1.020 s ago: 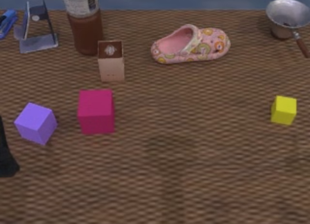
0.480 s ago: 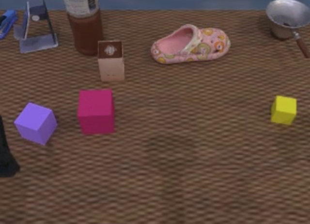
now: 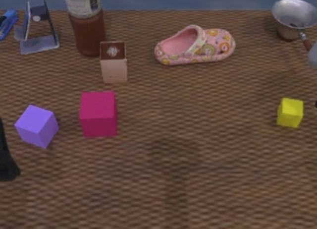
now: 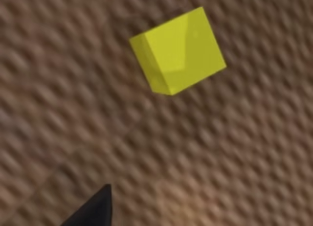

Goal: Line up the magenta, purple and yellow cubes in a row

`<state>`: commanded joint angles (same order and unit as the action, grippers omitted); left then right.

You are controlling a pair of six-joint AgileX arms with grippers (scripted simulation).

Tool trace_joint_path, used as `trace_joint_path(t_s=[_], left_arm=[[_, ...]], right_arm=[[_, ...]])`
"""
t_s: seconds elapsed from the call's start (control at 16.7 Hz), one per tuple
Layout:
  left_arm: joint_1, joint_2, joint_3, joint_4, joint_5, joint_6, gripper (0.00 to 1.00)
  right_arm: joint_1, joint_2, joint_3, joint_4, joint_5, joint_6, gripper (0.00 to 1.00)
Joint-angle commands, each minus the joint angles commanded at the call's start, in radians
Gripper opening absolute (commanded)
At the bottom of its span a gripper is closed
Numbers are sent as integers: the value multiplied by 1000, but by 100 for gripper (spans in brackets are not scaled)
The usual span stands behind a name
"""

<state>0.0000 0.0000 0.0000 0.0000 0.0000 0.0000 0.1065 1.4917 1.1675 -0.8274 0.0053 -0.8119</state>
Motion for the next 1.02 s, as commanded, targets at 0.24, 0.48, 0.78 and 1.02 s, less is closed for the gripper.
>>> trace_joint_path(t_s=[0.24, 0.48, 0.78, 1.02], left_arm=[[0, 0, 0, 0, 0, 0, 100], [0, 0, 0, 0, 0, 0, 100], [0, 0, 0, 0, 0, 0, 100], [0, 0, 0, 0, 0, 0, 100]], right_arm=[[23, 334, 275, -190, 1, -188, 100], [39, 547, 475, -307, -1, -314, 100], [45, 620, 543, -343, -3, -357, 100], [40, 618, 538, -337, -3, -356, 100]])
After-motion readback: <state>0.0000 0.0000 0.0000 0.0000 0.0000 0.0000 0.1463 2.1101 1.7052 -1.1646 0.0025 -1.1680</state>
